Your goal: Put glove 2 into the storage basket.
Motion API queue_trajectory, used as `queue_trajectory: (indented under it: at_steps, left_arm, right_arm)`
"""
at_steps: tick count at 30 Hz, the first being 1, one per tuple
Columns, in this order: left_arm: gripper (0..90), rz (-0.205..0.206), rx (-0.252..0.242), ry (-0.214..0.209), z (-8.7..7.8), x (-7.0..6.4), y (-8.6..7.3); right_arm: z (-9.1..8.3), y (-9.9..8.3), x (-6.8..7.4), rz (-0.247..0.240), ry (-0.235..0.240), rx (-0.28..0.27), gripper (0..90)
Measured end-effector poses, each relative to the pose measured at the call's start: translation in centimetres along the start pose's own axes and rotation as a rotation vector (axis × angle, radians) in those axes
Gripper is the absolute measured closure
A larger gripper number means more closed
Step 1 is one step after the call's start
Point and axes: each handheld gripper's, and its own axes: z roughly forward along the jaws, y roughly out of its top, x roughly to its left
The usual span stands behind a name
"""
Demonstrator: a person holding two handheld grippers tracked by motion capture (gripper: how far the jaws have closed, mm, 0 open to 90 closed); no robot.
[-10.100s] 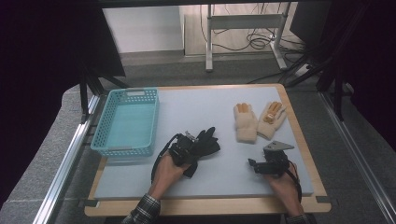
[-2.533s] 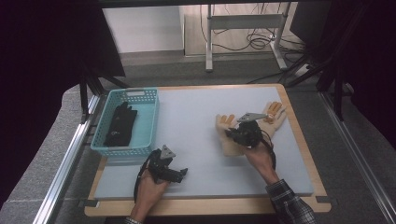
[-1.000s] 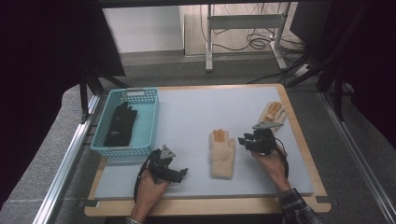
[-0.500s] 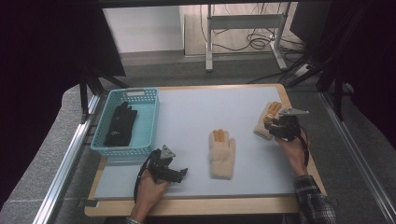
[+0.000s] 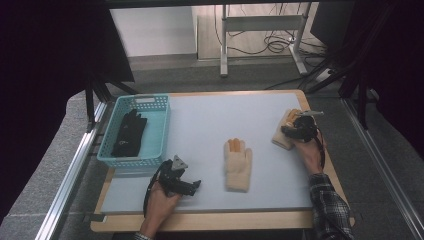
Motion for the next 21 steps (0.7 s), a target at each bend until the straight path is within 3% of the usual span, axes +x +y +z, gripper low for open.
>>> queue_trajectory:
  at_steps: [3,6,9,15,21]
  left_arm:
    - [1.5,0.0,0.0,0.0,0.0,0.0,0.0]
    - [1.5,0.0,0.0,0.0,0.0,0.0,0.0]
    - [1.5,0.0,0.0,0.0,0.0,0.0,0.0]
    - [1.5,0.001,0.0,0.0,0.0,0.0,0.0]
    - [1.5,0.001,0.0,0.0,0.0,0.0,0.0]
  right_arm:
    - [-0.1,0.0,0.2,0.02,0.01,0.001,53.2]
    - [-0.3,0.1,0.2,0.027,0.006,0.011,57.8]
    - [-0.7,0.1,-0.1,0.048,0.017,0.008,59.7]
    - [-2.2,0.3,-0.1,0.04,0.031,-0.017,61.0]
    - [-4.3,1.0,0.8,0.017,0.08,-0.054,61.3]
